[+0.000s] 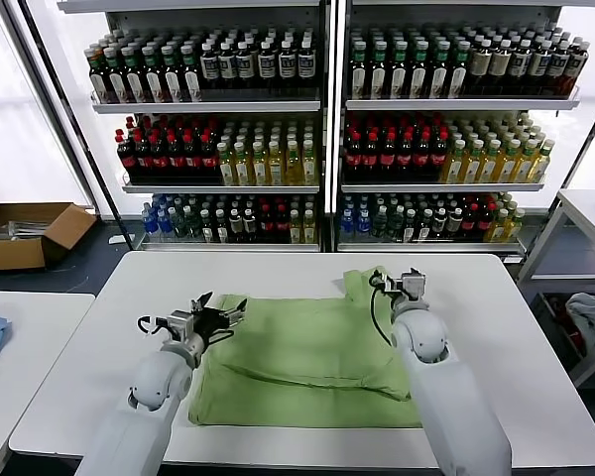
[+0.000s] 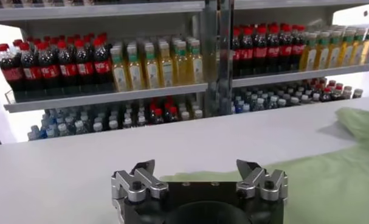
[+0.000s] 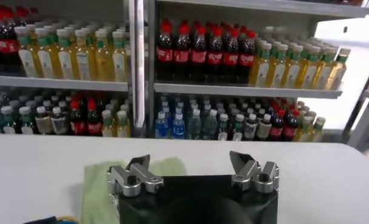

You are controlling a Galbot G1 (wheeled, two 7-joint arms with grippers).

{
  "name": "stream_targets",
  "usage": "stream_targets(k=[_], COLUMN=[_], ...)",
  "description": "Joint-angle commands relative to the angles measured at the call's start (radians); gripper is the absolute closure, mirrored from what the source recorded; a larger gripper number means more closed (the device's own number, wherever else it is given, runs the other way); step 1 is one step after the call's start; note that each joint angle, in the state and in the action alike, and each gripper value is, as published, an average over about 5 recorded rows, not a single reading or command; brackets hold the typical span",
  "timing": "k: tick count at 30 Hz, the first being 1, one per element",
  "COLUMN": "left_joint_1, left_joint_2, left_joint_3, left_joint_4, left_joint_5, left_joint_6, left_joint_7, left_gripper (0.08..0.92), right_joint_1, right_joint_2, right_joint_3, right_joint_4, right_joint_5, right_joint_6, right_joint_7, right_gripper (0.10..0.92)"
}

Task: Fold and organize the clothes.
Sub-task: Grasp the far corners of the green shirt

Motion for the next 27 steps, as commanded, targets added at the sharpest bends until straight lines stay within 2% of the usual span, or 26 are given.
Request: stream_targets(k=[1, 13, 27], left_joint_1=[-0.144, -0.169, -0.173], left_joint_2=[-0.002, -0.016, -0.024], left_joint_3=[0.027, 0.047, 0.057], left_joint_4=[0.189, 0.248, 0.285], left_joint_5=[-0.011, -0.026, -0.028], left_joint_6=[0.012, 0.051, 0.059], left_joint_7=[0.005, -0.002, -0.004], left_gripper=[0.177, 0.177, 0.177], right_joint_1=[0.115, 0.155, 0.150], right_joint_2=[0.047, 0.089, 0.100], right_joint_3=[-0.003, 0.016, 0.026], right_joint_4=[-0.180, -0.307, -0.350], right_joint_5=[0.016, -0.015, -0.026], right_joint_6=[0.010, 0.011, 0.014], right_joint_7=[-0.023, -0.036, -0.036], right_gripper=[0.203, 0.203, 0.203])
